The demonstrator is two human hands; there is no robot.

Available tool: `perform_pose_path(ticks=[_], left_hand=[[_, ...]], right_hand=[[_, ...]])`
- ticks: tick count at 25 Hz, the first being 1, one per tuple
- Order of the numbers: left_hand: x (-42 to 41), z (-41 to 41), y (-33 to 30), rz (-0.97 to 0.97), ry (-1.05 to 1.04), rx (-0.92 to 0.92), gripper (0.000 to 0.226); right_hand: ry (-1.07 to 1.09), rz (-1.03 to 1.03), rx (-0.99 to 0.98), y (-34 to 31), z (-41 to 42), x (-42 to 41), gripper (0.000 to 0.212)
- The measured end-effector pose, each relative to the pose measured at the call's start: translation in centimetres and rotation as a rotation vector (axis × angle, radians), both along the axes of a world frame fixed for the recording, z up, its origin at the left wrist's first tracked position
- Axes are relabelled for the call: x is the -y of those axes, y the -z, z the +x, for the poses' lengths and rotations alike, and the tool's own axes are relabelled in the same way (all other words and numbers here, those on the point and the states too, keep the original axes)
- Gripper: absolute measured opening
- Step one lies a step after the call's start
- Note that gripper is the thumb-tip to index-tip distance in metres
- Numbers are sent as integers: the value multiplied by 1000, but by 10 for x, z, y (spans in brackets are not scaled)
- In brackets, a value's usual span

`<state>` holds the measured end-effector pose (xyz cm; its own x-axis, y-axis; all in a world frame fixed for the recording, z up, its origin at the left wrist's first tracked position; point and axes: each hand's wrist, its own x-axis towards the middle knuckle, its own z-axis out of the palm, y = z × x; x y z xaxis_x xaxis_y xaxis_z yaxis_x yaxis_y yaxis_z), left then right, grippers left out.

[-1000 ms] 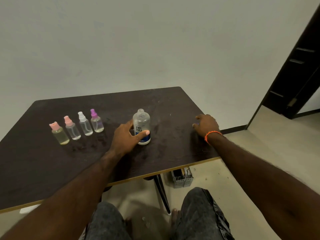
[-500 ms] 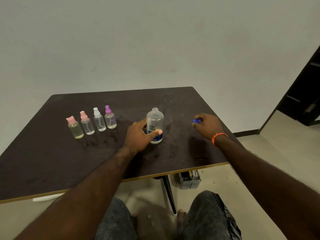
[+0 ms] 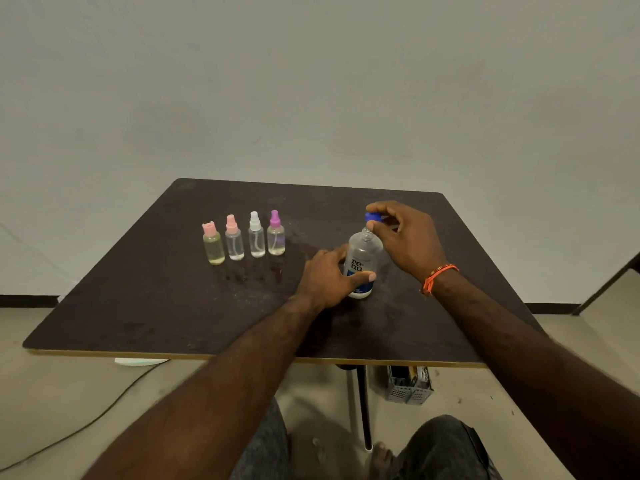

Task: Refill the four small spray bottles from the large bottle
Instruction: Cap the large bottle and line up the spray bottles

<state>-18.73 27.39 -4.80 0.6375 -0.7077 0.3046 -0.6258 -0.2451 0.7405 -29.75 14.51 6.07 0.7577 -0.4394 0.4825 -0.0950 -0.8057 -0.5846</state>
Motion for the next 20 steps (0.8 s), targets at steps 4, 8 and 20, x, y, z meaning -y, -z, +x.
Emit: perform_pose_path(ticks=[4, 8, 20], left_hand=[[2, 2, 3, 13, 5, -9, 70], [4, 3, 7, 21, -4, -18, 76], [9, 6, 16, 26, -25, -26, 78]], right_hand=[[26, 74, -19, 14, 3, 3, 18], [50, 94, 0, 16, 4, 2, 20], [-129, 2, -189, -3, 3, 7, 34]])
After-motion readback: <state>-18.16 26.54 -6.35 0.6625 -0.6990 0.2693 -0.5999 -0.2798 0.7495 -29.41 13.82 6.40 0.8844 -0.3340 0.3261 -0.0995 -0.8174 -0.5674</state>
